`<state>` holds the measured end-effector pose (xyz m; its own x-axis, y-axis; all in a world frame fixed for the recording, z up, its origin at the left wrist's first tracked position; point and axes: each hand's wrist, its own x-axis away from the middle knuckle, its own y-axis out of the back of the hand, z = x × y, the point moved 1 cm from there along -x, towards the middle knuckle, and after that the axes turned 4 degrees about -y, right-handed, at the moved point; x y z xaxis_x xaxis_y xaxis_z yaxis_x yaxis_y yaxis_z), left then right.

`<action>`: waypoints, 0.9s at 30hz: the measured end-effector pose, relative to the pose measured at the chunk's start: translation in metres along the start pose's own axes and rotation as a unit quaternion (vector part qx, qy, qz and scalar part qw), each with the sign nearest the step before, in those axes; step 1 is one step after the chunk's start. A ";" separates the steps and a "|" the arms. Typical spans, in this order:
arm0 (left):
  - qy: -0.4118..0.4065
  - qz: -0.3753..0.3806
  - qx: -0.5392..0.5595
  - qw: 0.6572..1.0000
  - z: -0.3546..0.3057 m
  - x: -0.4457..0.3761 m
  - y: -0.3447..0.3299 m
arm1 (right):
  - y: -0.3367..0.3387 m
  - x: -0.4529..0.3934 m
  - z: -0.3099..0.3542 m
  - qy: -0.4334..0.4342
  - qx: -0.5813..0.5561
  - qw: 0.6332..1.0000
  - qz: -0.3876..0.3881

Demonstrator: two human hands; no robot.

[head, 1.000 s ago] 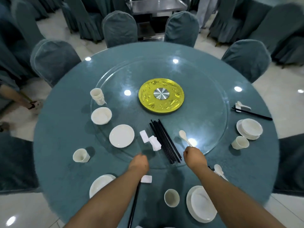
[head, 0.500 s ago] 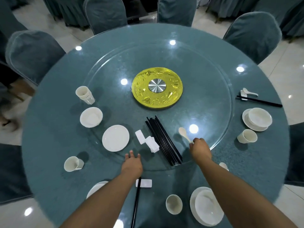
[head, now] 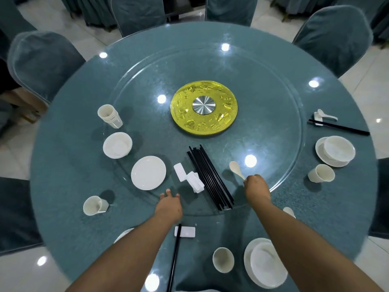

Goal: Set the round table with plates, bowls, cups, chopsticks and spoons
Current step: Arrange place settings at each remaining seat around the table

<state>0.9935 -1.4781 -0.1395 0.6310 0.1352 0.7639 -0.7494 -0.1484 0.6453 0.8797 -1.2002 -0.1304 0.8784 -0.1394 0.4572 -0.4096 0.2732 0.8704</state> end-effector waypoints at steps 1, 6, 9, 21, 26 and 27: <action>-0.002 -0.001 0.000 1.000 -0.001 0.000 0.001 | 0.001 -0.001 0.000 -0.004 -0.001 1.000 -0.003; -0.008 -0.002 0.002 1.000 0.002 0.003 -0.002 | 0.001 0.004 0.002 -0.003 0.000 1.000 -0.012; -0.015 -0.001 -0.002 1.000 0.004 0.005 -0.002 | 0.004 0.010 0.003 -0.005 -0.025 0.999 -0.025; -0.073 -0.113 0.172 0.976 0.022 0.065 0.003 | -0.007 0.120 0.061 0.082 -0.144 0.986 0.015; -0.071 -0.177 0.219 0.957 0.037 0.101 -0.026 | -0.048 0.177 0.082 0.068 -0.138 0.985 0.081; -0.066 -0.180 0.223 0.956 0.042 0.108 -0.034 | -0.059 0.188 0.085 0.058 -0.135 0.985 0.093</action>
<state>1.0960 -1.4994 -0.0784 0.8737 0.1359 0.4671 -0.3378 -0.5216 0.7835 1.0484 -1.3231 -0.0800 0.8231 0.0421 0.5663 -0.4990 0.5296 0.6859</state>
